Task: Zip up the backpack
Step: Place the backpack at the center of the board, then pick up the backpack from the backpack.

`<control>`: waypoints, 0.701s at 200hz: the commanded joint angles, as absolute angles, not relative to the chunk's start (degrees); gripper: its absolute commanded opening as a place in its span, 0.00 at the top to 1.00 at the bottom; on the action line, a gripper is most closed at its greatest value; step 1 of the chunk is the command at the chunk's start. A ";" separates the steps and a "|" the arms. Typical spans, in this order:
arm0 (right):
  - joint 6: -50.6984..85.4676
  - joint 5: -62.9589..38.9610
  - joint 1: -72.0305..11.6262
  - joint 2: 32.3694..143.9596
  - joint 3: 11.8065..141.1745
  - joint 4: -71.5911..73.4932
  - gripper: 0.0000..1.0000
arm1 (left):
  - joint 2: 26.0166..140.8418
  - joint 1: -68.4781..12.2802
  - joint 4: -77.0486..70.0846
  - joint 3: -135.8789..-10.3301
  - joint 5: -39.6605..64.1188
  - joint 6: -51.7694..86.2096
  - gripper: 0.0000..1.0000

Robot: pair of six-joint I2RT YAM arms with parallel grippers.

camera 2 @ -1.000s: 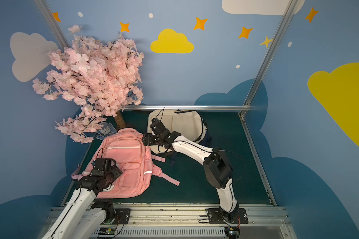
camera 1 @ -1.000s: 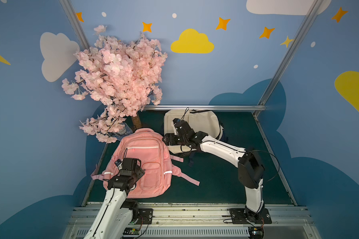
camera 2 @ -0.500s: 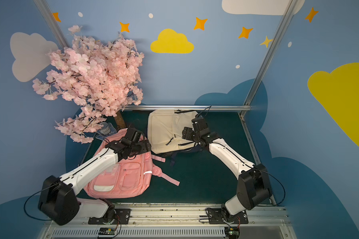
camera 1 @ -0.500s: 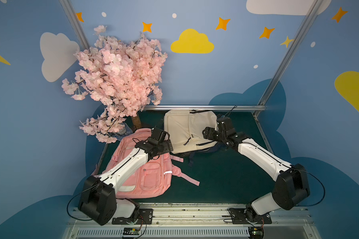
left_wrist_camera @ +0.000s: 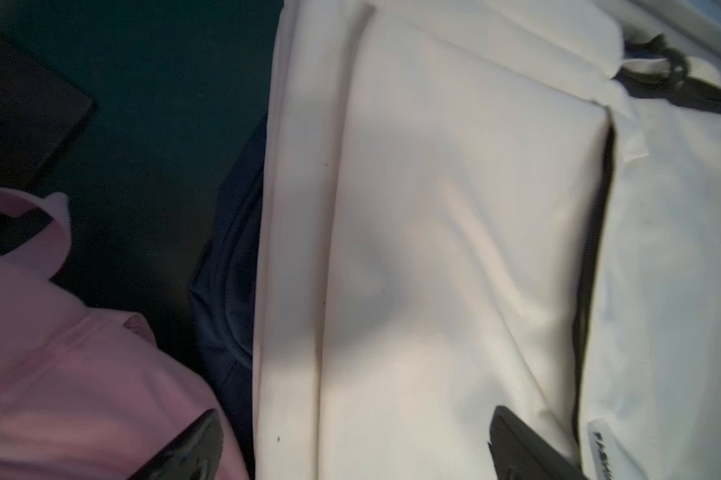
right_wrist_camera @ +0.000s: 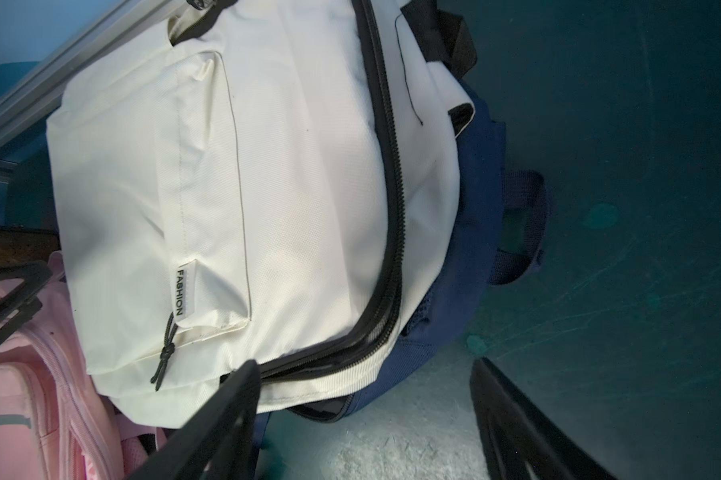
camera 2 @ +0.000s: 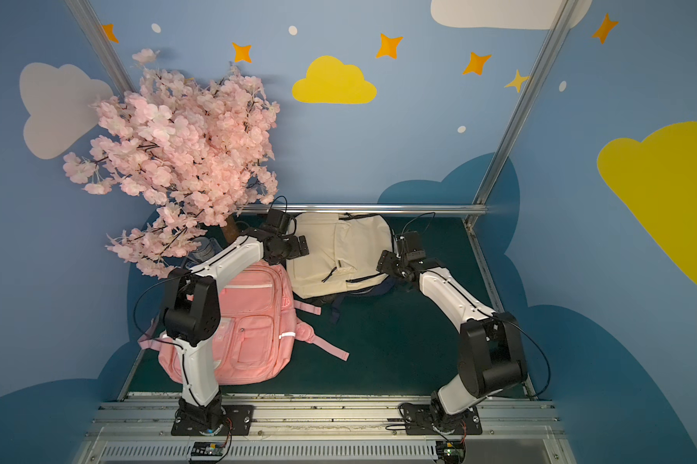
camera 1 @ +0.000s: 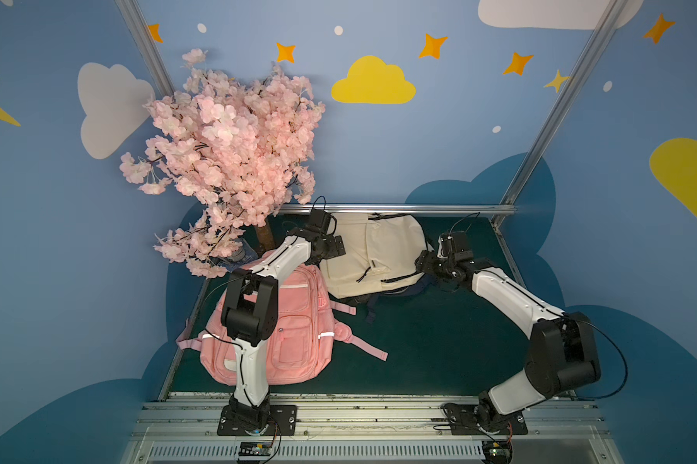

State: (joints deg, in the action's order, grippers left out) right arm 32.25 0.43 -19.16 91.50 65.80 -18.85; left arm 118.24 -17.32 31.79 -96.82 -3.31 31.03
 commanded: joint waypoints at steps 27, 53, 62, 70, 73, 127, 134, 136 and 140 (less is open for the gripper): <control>31.75 -4.81 -18.63 101.82 74.46 -21.52 0.36 | 126.42 -15.51 37.55 -105.38 0.83 29.19 0.16; 29.97 -7.50 -18.63 106.39 79.73 -24.92 0.60 | 128.64 -15.79 37.05 -108.09 4.15 29.55 0.35; 29.86 -7.88 -18.64 106.91 80.66 -25.11 0.72 | 129.14 -15.98 37.24 -109.19 5.21 30.00 0.43; 29.81 -7.85 -18.61 106.89 81.19 -25.28 0.81 | 129.33 -16.33 37.18 -110.05 6.23 30.40 0.51; 29.69 -7.77 -18.71 106.80 81.33 -25.35 0.84 | 129.41 -16.48 37.26 -110.46 6.52 30.49 0.53; 27.05 -4.95 -18.73 101.18 83.67 -28.28 1.00 | 125.83 -21.32 39.87 -115.40 4.98 30.09 0.92; 26.66 -4.63 -18.72 100.09 83.90 -28.74 1.00 | 124.25 -22.07 40.07 -115.01 3.86 30.16 0.95; 26.53 -4.50 -18.72 99.75 83.93 -28.81 1.00 | 123.77 -22.24 40.08 -114.82 3.54 30.17 0.96; 26.27 -4.44 -18.76 99.06 83.90 -29.04 1.00 | 122.64 -22.73 40.08 -114.41 2.91 30.27 0.96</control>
State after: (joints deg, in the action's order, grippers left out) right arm 28.47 -3.68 -18.15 104.71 81.28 -27.77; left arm 128.11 -17.50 42.06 -113.38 -0.43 30.44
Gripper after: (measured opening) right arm 0.054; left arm 0.076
